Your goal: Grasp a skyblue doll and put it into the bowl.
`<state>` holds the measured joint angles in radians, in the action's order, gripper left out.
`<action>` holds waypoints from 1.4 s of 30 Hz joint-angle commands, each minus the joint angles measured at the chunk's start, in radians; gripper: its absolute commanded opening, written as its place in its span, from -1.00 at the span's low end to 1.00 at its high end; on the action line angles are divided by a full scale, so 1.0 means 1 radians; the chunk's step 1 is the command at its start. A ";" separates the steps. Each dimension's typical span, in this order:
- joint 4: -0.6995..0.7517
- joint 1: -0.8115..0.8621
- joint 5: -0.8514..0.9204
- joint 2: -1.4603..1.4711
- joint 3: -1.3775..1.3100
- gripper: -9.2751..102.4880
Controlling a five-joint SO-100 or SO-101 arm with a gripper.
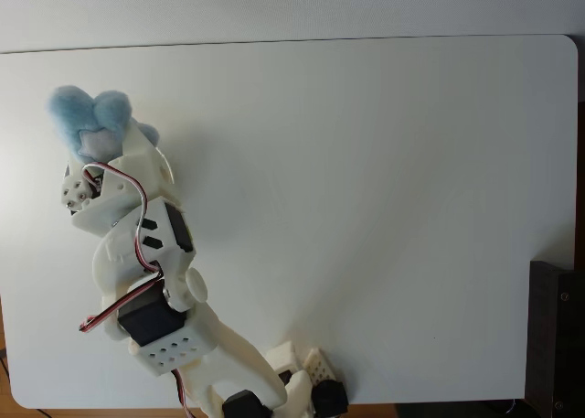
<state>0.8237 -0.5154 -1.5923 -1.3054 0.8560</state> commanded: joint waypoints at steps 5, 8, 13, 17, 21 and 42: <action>-0.172 -0.086 0.002 0.115 -0.020 -0.84; -0.238 -0.104 -0.002 0.143 -0.020 -0.84; -0.302 -0.110 -0.005 0.186 -0.009 -0.84; -0.304 -0.132 -0.003 0.210 -0.008 -0.83; -0.304 -0.140 0.005 0.219 -0.008 -0.77; -0.310 -0.137 0.006 0.199 -0.021 -0.04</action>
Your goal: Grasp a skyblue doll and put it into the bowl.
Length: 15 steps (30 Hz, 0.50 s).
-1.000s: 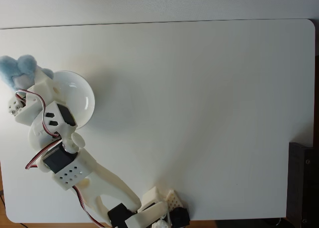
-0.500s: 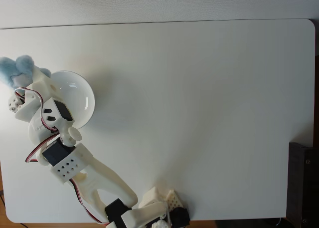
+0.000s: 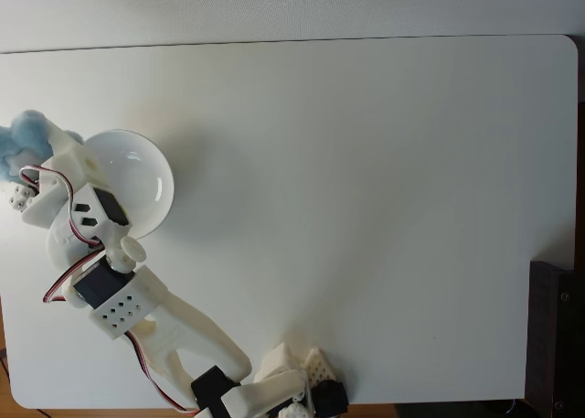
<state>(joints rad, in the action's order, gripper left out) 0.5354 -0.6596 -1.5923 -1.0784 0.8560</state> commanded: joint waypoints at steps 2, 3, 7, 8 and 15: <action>-0.021 0.008 0.006 -0.041 -0.021 -0.04; -0.021 0.008 0.006 -0.048 -0.021 -0.04; -0.021 0.008 0.006 -0.057 -0.021 -0.04; -0.021 0.008 0.006 -0.058 -0.021 -0.04; -0.023 0.006 0.008 -0.083 -0.021 -0.02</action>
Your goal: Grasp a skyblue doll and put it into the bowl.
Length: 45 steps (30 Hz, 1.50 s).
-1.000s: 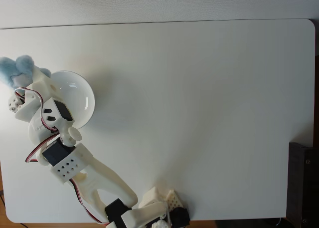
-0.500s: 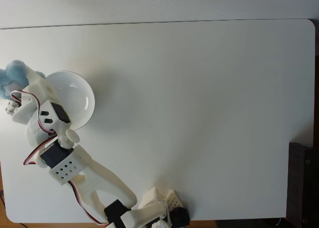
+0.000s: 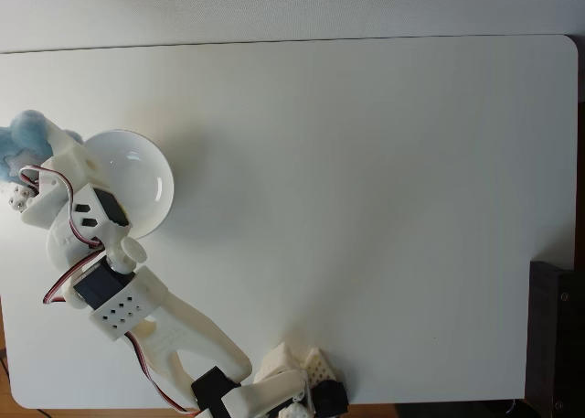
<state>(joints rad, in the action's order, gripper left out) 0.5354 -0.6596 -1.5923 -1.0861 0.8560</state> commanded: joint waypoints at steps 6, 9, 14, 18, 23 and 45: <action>-0.023 0.012 0.008 -0.077 -0.021 0.23; -0.023 0.014 0.008 -0.077 -0.021 0.42; -0.023 0.014 0.006 -0.077 -0.021 0.67; -0.023 0.015 0.006 -0.075 -0.021 0.73; -0.023 0.031 0.005 -0.075 -0.021 0.73; -0.002 0.353 0.005 -0.393 -0.005 0.67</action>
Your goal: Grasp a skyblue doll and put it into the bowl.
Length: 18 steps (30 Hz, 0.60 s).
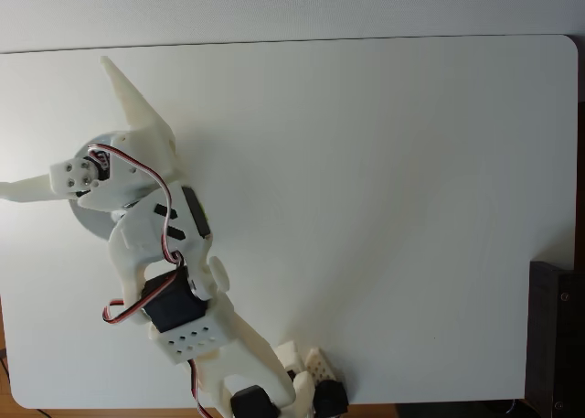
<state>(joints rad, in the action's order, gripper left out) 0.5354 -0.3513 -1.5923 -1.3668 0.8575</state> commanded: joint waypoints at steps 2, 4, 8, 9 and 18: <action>-0.002 0.098 0.006 -0.166 -0.006 0.59; 0.008 0.149 0.006 -0.227 -0.005 0.47; 0.118 0.245 0.006 -0.345 -0.005 0.21; 0.161 0.272 0.006 -0.377 -0.005 0.14; 0.681 0.390 0.009 -0.676 -0.005 -0.24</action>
<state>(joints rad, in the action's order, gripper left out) 1.0600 0.0138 -1.5923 -1.9528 0.8560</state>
